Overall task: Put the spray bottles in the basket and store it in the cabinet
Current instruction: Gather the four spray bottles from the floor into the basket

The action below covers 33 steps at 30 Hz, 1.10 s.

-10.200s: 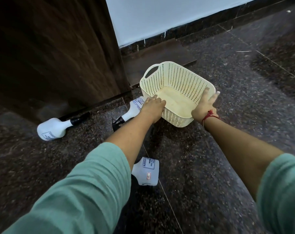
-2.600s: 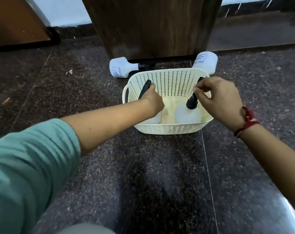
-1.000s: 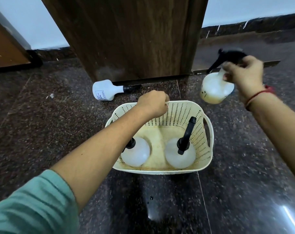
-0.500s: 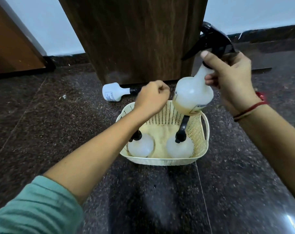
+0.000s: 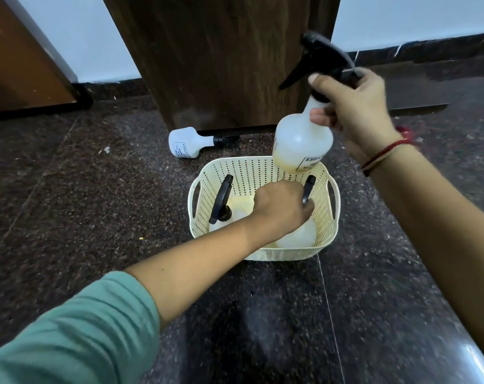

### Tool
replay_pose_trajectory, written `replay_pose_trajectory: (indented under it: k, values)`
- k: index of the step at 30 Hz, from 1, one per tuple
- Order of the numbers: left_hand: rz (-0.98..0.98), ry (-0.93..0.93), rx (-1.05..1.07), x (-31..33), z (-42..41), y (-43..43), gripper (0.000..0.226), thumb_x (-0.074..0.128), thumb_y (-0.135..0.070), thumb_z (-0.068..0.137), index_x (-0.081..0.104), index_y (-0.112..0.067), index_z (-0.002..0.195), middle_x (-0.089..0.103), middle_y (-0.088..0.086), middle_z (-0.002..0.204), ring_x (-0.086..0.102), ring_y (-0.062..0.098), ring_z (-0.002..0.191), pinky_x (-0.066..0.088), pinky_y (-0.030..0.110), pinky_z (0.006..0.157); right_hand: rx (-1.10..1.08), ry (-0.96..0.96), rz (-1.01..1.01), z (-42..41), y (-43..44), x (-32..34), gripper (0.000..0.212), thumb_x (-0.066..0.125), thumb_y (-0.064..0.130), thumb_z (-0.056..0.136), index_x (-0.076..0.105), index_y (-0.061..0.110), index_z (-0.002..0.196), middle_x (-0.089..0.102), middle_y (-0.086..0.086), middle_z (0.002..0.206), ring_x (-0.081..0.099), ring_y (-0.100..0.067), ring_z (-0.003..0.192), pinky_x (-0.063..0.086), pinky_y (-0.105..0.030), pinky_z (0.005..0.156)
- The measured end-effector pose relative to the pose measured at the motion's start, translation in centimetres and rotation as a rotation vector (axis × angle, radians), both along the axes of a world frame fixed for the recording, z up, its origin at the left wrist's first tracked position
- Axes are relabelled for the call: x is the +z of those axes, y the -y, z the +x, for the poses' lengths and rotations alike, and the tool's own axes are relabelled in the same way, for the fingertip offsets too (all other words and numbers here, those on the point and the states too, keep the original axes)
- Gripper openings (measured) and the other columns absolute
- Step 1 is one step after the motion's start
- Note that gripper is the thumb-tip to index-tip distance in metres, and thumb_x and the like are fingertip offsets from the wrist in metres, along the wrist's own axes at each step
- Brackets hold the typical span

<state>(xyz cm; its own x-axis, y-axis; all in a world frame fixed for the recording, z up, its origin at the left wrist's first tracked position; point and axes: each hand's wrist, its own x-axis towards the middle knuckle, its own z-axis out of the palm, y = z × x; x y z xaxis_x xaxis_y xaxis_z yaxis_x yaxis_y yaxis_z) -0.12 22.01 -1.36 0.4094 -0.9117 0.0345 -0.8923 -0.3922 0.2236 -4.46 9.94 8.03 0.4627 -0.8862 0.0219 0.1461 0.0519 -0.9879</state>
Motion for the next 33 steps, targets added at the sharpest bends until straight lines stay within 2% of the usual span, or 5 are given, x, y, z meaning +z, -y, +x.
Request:
replay_pose_trajectory:
  k: [6,11,22,27,33]
  values:
    - [-0.075,0.114,-0.107,0.4,-1.6,-0.4,0.025,0.056,-0.033,0.084,0.063,-0.010,0.074,0.067,0.012,0.075,0.062,0.034,0.069,0.030,0.026,0.051,0.068,-0.187,0.074,0.4,-0.4,-4.3,0.026,0.077,0.015,0.073,0.055,0.010,0.087,0.063,-0.014,0.076,0.059,-0.014,0.041,0.050,-0.021,0.042]
    - [-0.009,0.033,-0.050,0.6,-0.7,-0.3,0.017,0.057,-0.028,0.081,0.059,-0.011,0.080,0.064,0.010,0.079,0.060,0.033,0.076,0.036,0.029,0.057,0.005,-0.708,-0.362,0.2,-0.1,-7.6,0.038,0.081,0.040,0.056,0.046,0.024,0.059,0.055,0.012,0.058,0.052,-0.007,0.055,0.035,-0.026,0.048]
    - [0.023,-0.002,0.003,0.0,0.4,-0.6,0.026,0.056,-0.036,0.080,0.045,-0.017,0.067,0.040,-0.001,0.062,0.044,0.024,0.067,0.035,0.029,0.058,0.037,-1.086,-0.921,0.3,0.3,-9.8,0.032,0.057,0.029,0.078,0.050,0.009,0.102,0.068,-0.017,0.093,0.064,-0.040,0.086,0.043,-0.036,0.064]
    - [0.073,0.035,-0.111,0.5,0.8,-0.9,0.026,0.057,-0.035,0.081,0.045,-0.016,0.067,0.037,-0.001,0.061,0.044,0.025,0.067,0.034,0.028,0.058,0.112,-1.128,-0.684,0.5,0.5,-9.4,0.028,0.055,0.026,0.079,0.055,0.006,0.099,0.067,-0.018,0.102,0.063,-0.039,0.093,0.047,-0.036,0.070]
    - [0.132,0.089,-0.214,0.9,2.0,-0.7,0.036,0.058,-0.034,0.081,0.037,-0.017,0.057,0.034,-0.006,0.056,0.045,0.021,0.066,0.034,0.029,0.057,0.133,-0.887,-0.250,0.6,-0.2,-9.4,0.032,0.053,0.030,0.077,0.044,0.008,0.099,0.073,-0.015,0.074,0.071,-0.035,0.066,0.060,-0.047,0.066]
